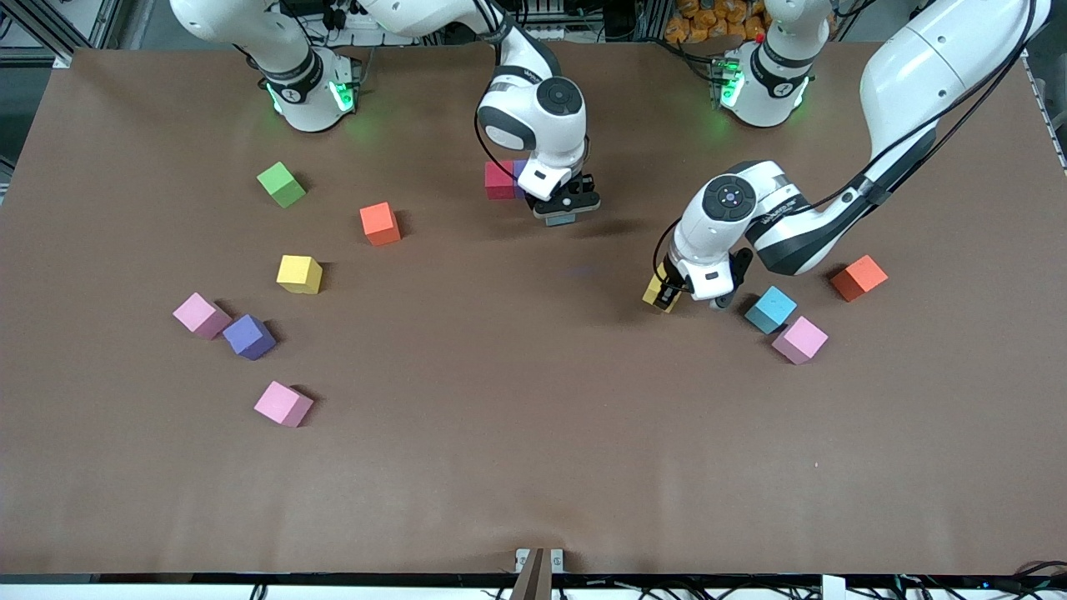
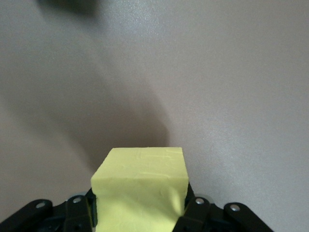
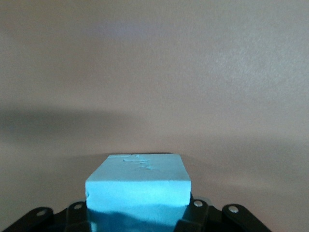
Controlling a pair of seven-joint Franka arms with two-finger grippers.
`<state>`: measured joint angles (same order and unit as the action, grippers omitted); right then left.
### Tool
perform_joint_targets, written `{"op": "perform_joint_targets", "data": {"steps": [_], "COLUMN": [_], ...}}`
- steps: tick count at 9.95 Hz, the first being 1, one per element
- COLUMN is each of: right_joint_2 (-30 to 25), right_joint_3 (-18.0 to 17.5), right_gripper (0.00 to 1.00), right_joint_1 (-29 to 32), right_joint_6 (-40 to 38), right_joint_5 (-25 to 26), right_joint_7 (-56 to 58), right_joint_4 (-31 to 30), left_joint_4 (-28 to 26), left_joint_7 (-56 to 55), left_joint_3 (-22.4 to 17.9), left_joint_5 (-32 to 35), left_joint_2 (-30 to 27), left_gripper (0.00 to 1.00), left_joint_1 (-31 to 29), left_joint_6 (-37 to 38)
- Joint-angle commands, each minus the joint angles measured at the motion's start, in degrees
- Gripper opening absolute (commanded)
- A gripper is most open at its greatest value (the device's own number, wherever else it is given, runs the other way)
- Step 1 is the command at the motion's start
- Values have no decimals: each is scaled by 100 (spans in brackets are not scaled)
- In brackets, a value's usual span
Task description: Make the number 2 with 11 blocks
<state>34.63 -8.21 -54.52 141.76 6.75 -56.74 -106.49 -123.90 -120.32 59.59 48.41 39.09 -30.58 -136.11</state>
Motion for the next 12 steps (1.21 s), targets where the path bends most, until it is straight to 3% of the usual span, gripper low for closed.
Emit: {"op": "perform_joint_targets", "data": {"steps": [1,10,11,12], "right_joint_2": [-79,-123,-123,-123], "right_joint_3": [-40,-58,-58,-58], "right_gripper": [36,36,37,49], "right_joint_1": [-41,-41,-41,-41], "right_joint_6": [290,282,282,282], "right_joint_5": [98,72,63,63], "right_joint_7": [-144,-153,-162,-223], "right_joint_4": [-284,-302,-302,-294], "left_joint_4": [-3,14,23,23], "left_joint_7": [35,219,307,404], "left_joint_3": [9,35,44,35], "left_joint_5": [125,125,125,125], "left_joint_2": [-112,-112,-104,-104], "left_gripper": [0,0,0,0], "left_joint_1": [17,52,52,61], "left_joint_6": [5,5,5,5]}}
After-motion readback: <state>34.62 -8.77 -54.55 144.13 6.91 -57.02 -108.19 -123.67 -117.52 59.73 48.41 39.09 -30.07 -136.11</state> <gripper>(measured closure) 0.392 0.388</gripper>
